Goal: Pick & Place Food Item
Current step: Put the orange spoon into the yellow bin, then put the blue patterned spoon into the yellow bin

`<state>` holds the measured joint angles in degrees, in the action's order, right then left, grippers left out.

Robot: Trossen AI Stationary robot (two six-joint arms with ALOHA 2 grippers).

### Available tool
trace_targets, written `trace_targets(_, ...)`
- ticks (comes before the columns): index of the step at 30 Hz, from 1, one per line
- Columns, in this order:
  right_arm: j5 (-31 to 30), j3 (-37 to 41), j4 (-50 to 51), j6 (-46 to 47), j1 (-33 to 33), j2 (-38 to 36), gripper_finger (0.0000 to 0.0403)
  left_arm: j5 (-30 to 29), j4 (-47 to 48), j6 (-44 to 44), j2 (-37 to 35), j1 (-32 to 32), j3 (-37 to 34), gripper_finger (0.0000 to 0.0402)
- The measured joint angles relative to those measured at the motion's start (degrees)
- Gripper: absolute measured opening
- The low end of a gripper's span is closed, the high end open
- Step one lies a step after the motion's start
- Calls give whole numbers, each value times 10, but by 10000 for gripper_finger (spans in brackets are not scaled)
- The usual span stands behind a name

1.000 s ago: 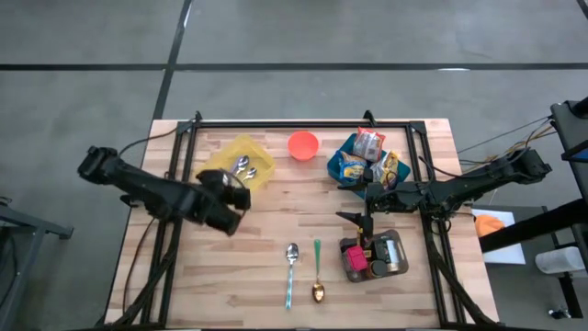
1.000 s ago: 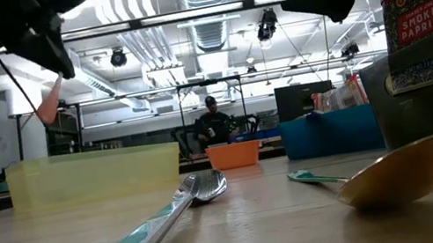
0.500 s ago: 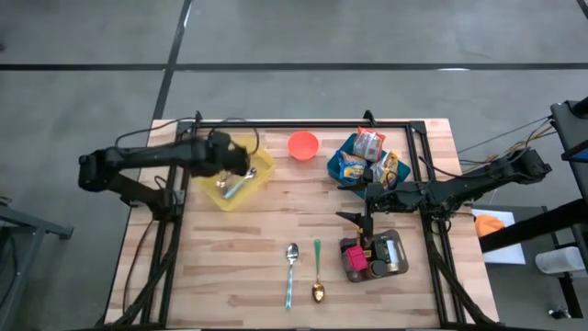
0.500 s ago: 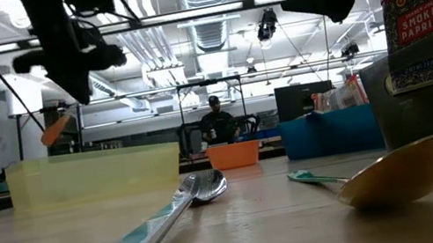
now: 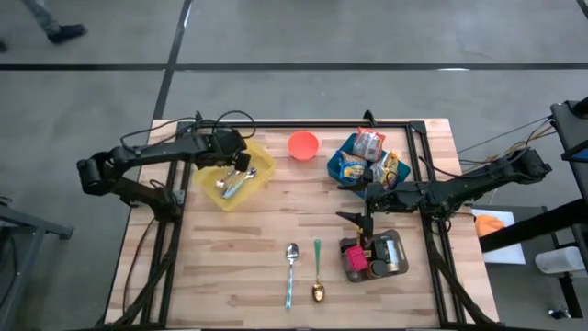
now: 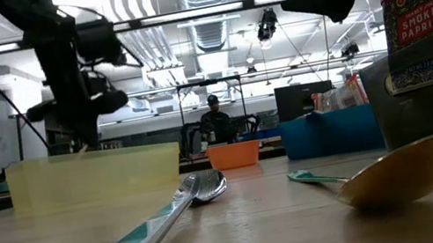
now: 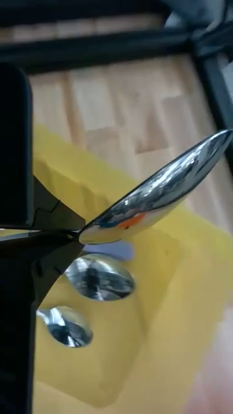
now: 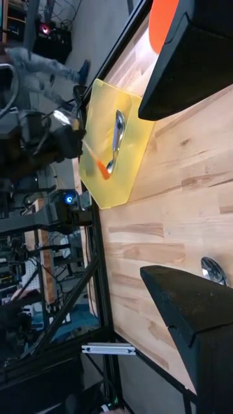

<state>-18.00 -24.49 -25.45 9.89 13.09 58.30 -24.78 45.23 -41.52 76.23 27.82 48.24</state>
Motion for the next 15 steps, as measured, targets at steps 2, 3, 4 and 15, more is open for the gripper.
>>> trace_targets(2,0,0,0,0,0,0,381,21,-14,0,0,9,-17,1)
trace_targets(3,0,0,0,0,0,0,381,25,-14,0,0,12,-24,1)
trace_targets(4,0,0,0,0,0,0,381,27,-13,0,0,15,-30,1)
trace_targets(15,0,0,0,0,0,0,381,41,-40,11,0,20,-38,101)
